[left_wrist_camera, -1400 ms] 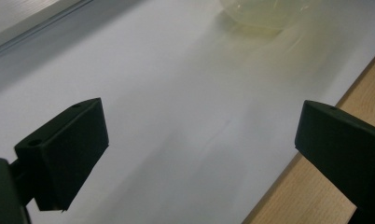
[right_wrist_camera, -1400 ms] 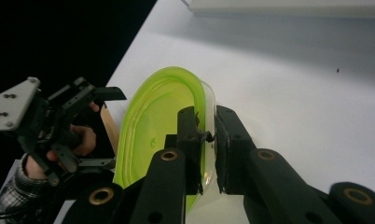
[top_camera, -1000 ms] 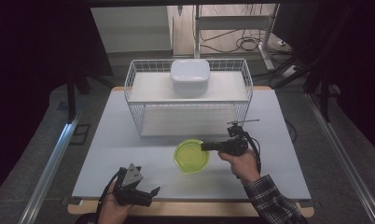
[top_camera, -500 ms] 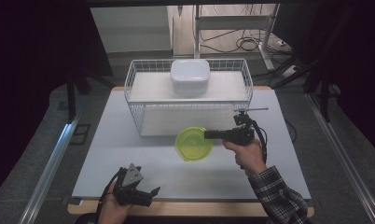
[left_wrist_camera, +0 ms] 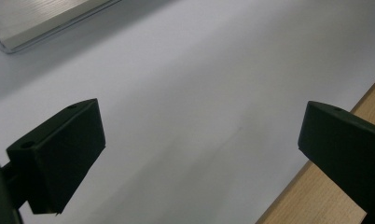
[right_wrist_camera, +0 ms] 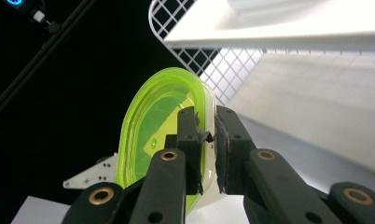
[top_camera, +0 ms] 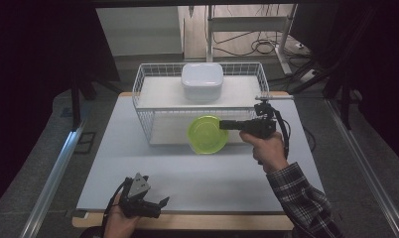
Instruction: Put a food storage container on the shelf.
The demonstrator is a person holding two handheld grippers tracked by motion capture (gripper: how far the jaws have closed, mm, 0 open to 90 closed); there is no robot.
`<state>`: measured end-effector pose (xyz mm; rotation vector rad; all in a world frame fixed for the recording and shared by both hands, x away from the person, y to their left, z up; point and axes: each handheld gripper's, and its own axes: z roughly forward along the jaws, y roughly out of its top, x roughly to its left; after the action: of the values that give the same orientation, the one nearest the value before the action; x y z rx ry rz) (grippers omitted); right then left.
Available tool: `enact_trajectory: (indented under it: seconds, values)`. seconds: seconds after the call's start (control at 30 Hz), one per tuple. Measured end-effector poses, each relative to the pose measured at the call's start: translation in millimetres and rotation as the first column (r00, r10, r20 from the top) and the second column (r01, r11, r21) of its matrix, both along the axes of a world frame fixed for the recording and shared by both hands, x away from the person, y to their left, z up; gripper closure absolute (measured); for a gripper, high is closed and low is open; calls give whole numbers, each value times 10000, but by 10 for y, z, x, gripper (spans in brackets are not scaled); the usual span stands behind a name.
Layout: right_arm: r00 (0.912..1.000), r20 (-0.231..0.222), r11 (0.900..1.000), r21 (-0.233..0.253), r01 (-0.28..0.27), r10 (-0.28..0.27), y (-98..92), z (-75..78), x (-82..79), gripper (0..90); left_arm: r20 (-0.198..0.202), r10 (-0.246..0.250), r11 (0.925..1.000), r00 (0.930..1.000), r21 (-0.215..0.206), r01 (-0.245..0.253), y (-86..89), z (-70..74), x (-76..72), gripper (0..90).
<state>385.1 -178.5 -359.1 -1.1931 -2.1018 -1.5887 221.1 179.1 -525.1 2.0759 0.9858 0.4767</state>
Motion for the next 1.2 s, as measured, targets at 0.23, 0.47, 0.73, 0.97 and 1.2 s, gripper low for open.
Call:
enact_trajectory:
  seconds: [0.23, 0.47, 0.73, 0.97, 1.2]
  values:
    - [9996, 219, 9997, 188, 184, -188, -12, 197, 58, 817, 3, 18, 10000, 10000, -43, -18, -5, -4, 0, 1]
    - [9979, 526, 9988, 309, 374, -390, 15, 396, 127, 818, -12, -29, 10000, 10000, 41, 29, -2, -3, 2, 1]
    - [9953, 607, 9964, 442, 730, -756, 63, 572, 258, 817, -43, -21, 10000, 10000, 47, 22, -3, -3, 2, 1]
    - [9896, 772, 9917, 512, 1178, -1215, 107, 756, 381, 817, -85, -27, 10000, 10000, 22, 27, 0, -5, 4, 1]
    - [9827, 844, 9852, 623, 1598, -1647, 169, 902, 503, 817, -109, -44, 10000, 9999, 35, 44, -3, -8, 5, 1]
